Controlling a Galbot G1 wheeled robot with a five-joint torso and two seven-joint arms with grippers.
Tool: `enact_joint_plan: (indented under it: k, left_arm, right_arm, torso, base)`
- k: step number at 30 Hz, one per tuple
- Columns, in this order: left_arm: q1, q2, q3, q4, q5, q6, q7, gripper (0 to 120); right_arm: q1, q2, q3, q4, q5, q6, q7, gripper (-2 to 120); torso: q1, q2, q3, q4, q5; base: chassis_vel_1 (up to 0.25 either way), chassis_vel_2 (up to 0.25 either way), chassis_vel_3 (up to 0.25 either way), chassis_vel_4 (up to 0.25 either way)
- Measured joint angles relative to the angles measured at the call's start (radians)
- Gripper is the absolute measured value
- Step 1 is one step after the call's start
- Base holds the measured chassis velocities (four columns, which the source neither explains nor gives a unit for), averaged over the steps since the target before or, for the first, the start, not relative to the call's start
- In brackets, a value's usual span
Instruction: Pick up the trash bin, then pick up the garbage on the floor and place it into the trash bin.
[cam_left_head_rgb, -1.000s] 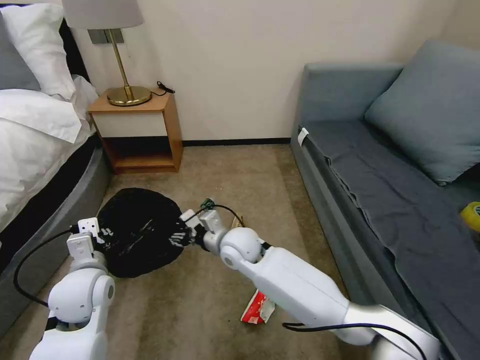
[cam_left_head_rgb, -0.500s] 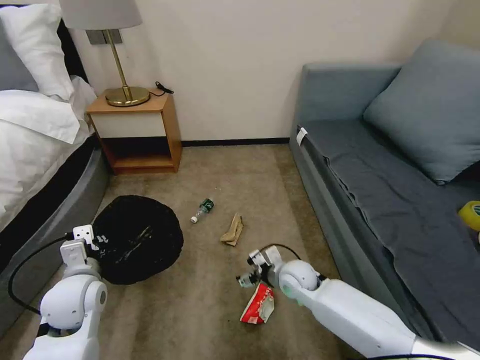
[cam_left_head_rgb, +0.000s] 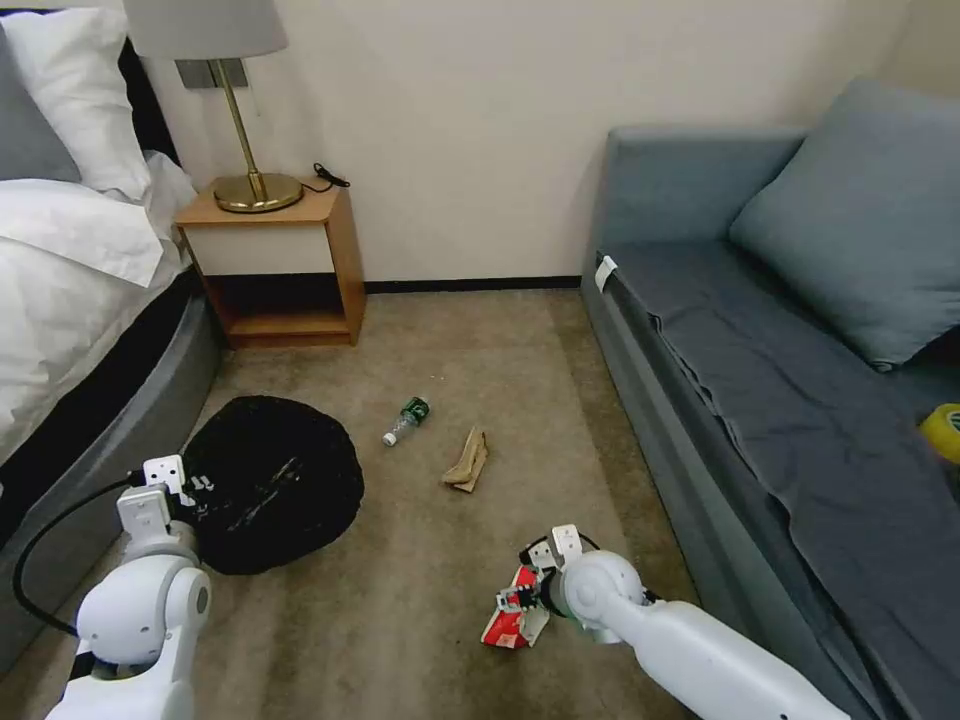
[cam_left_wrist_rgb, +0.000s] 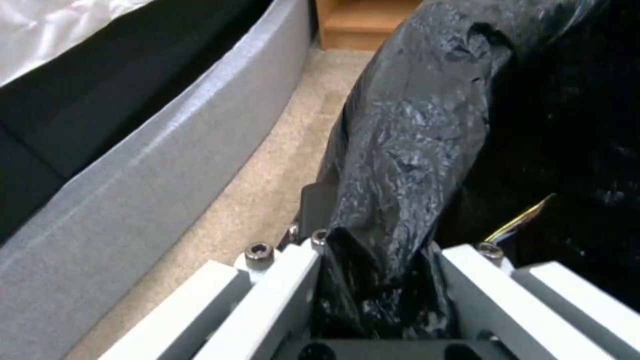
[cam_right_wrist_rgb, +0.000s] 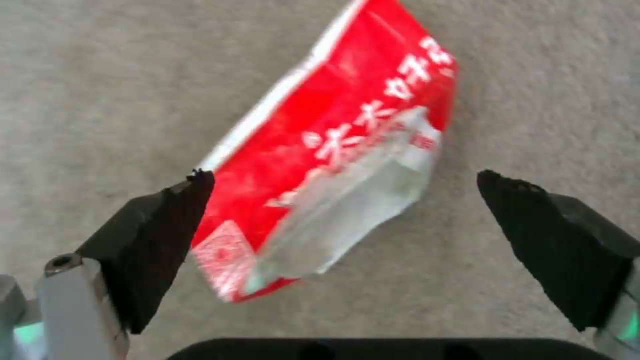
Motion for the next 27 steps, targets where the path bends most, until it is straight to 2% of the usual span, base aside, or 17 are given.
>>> enact_joint_plan:
  k: [4,15,27]
  left_arm:
    - [0.0,-0.002,0.0,0.002,0.001,0.0,0.0,2]
    - [-0.001,-0.008,0.001,0.01,0.003,-0.012,0.023,2]
    - [-0.003,-0.008,0.003,0.02,0.004,-0.019,0.023,2]
  right_arm:
    - [-0.007,0.013,0.008,-0.024,-0.001,0.0,-0.007,100]
    - [-0.012,0.077,0.024,-0.117,-0.08,0.001,-0.146,100]
    - [-0.013,0.105,0.024,-0.169,-0.134,0.013,-0.198,99]
  torso:
    - [0.0,0.0,0.0,0.0001,0.0001]
    - [0.0,0.0,0.0,0.0,0.0]
    - [0.0,0.0,0.0,0.0001,0.0]
  base:
    - [0.0,0.0,0.0,0.0]
    - [0.0,0.0,0.0,0.0]
    - [0.0,0.0,0.0,0.0]
